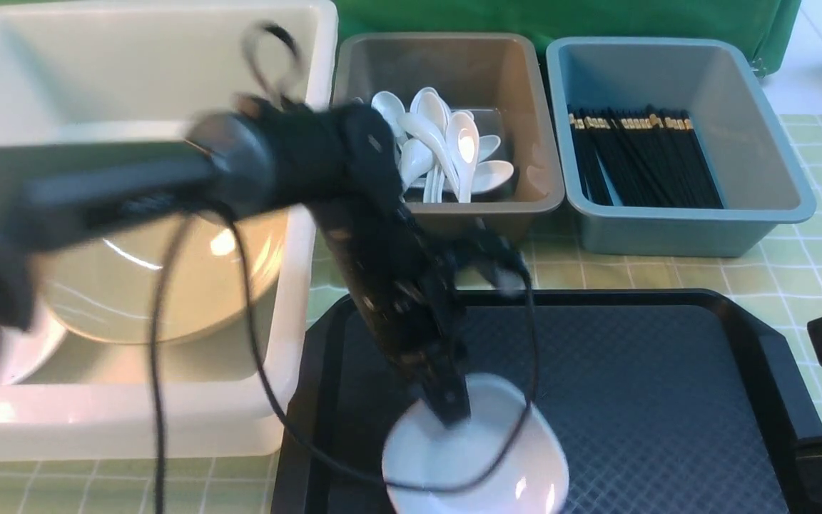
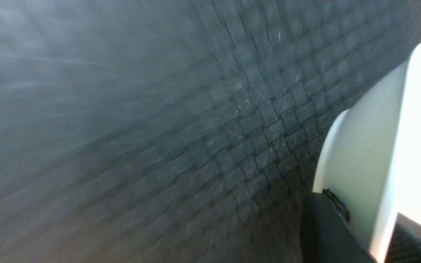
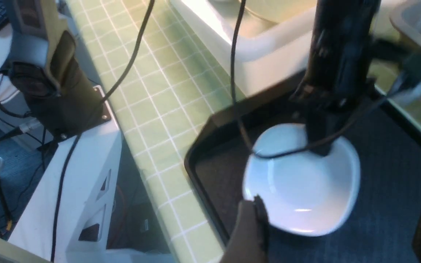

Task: On green table put chopsticks spoon bowls plates into blue grey white boxes.
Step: 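Grasp the small white bowl on the black tray by its rim with the left gripper, then place the white bowl into the white bin with the other dishes with the left gripper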

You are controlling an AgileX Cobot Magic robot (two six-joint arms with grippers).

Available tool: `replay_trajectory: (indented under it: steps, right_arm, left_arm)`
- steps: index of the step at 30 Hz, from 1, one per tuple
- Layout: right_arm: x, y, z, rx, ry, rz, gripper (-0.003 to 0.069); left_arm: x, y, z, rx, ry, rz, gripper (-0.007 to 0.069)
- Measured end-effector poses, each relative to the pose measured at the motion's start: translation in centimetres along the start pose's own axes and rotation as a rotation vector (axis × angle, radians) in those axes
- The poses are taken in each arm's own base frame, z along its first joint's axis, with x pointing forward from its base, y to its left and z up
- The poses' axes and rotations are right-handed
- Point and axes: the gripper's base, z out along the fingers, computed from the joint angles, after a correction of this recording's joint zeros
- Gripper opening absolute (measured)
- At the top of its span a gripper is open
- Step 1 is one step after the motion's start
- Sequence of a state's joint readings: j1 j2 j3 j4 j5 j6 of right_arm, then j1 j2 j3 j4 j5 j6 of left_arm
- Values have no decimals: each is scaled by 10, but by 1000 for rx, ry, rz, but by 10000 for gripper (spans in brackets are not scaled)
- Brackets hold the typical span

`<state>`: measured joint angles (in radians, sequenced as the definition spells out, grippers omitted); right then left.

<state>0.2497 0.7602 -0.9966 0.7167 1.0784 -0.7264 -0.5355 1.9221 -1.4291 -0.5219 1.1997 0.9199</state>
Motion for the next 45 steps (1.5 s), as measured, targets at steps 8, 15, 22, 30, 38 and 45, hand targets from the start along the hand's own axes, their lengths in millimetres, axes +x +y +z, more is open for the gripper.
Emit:
replay_trajectory:
  steps: [8,15,22,30,38,45]
  right_arm:
    - [-20,1,7,-109,-182,-136,556]
    - [-50,-27,32,-191,-231,-153,556]
    - [-93,-29,59,-293,-162,-221,556]
    - [-117,-13,112,-299,20,-212,556]
    - [-119,-29,143,-158,63,-83,556]
    - [-111,-33,148,-138,143,-78,556]
  left_arm:
    - [41,-7,-126,-206,-287,-249,15]
    - [127,-3,-218,-424,-505,-642,15]
    - [212,10,-255,-559,-592,-988,15]
    - [260,22,-262,-571,-621,-1179,15]
    - [283,47,-245,-541,-519,-1305,15]
    - [295,46,-243,-601,-414,-1370,15]
